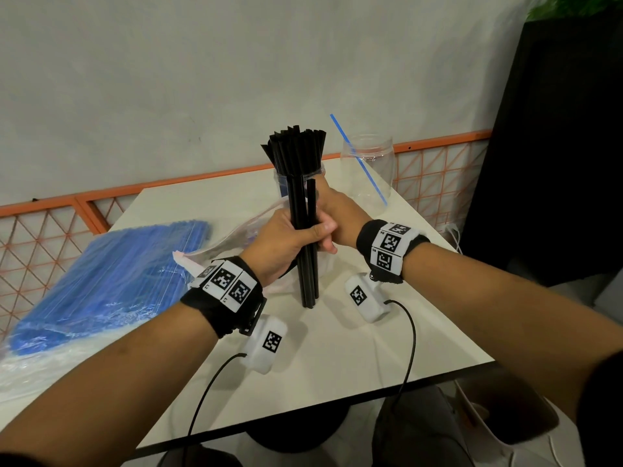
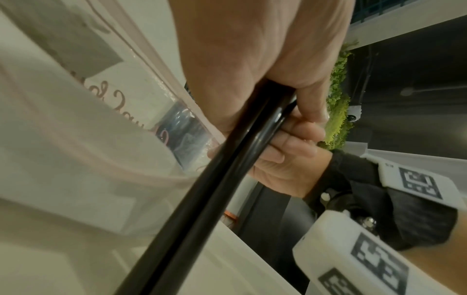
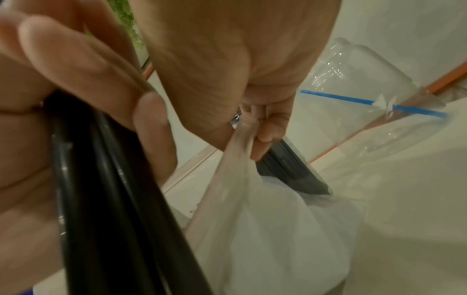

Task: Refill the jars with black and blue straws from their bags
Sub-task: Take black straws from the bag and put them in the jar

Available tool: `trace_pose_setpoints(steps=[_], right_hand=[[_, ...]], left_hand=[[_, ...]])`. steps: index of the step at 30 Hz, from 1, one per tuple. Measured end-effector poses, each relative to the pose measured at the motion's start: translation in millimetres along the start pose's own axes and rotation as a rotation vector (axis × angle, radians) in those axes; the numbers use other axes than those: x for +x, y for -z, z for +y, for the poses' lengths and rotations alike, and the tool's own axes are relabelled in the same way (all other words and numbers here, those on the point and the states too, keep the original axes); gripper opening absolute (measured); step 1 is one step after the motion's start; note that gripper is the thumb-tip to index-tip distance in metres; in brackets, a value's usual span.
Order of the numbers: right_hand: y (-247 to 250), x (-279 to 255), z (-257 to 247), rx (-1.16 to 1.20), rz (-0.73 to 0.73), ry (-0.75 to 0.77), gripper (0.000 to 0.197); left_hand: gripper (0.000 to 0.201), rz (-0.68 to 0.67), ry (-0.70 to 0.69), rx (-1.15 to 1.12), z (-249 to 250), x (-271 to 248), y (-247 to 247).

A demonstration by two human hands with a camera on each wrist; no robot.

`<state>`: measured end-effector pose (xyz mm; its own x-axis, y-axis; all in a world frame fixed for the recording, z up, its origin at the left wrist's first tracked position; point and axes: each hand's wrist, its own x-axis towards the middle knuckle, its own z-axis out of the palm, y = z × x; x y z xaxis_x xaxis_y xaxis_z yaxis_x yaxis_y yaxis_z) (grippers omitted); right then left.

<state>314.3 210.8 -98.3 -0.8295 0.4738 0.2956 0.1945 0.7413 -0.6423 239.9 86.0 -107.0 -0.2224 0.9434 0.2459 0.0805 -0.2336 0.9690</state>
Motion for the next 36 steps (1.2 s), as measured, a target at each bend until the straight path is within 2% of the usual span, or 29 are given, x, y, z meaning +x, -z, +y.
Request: trace_pose_setpoints(steps=[3,5,7,9,11,14,15,18,20,25,29,32,34,36], right_hand=[[6,1,-2,0.008,-0.010,-0.017,0.065],[7,2,-3,-0.044,-0.030,-0.020,0.077],[5,6,-1,-0.046,-0.050,-0.057,0.073],[5,10,-3,0.035,-0.068,-0.104,0.060],[5,14,-5,-0.022,-0.094,-0.078,0.054],[5,15,-4,-0.158,-0.090,0.004,0.017],[5,17,-3,-0.166,-0.070,0.005,0.022],[4,23,1,-0.188,-0.057,-0.059,0.067],[2,25,3,-0.182,-0.054,-0.077,0.080],[4,24,8,-0.177,-0.051,-0.074,0.084],[5,25,10,-0.198,-0.064,-0.055,0.086],[5,24,11,-0.207,-0.070,-0.046,0.088],[5,24,11,-0.210,-0.067,-0.046,0.087],[4,25,13,-0.212,-0.060,-0.044,0.086]], left_hand=[[0.013,0.009,0.030,-0.012,-2,-1,-1],[0.017,0.011,0.049,-0.010,-3,-1,-1],[0.019,0.013,0.058,-0.009,-2,0,-2],[0.019,0.015,0.047,-0.011,3,1,-1],[0.017,0.012,0.018,-0.001,13,5,2],[0.021,0.008,-0.041,0.013,35,17,9],[0.021,0.018,-0.068,0.017,44,23,12],[0.017,0.095,-0.174,0.039,73,49,24],[0.015,0.173,-0.232,0.044,91,70,33],[0.016,0.279,-0.300,0.115,110,109,40],[0.016,0.369,-0.366,0.083,116,131,45],[0.018,0.341,-0.351,0.105,109,141,46],[0.021,0.348,-0.324,0.232,94,146,47],[0.026,0.442,-0.278,0.503,77,152,54]])
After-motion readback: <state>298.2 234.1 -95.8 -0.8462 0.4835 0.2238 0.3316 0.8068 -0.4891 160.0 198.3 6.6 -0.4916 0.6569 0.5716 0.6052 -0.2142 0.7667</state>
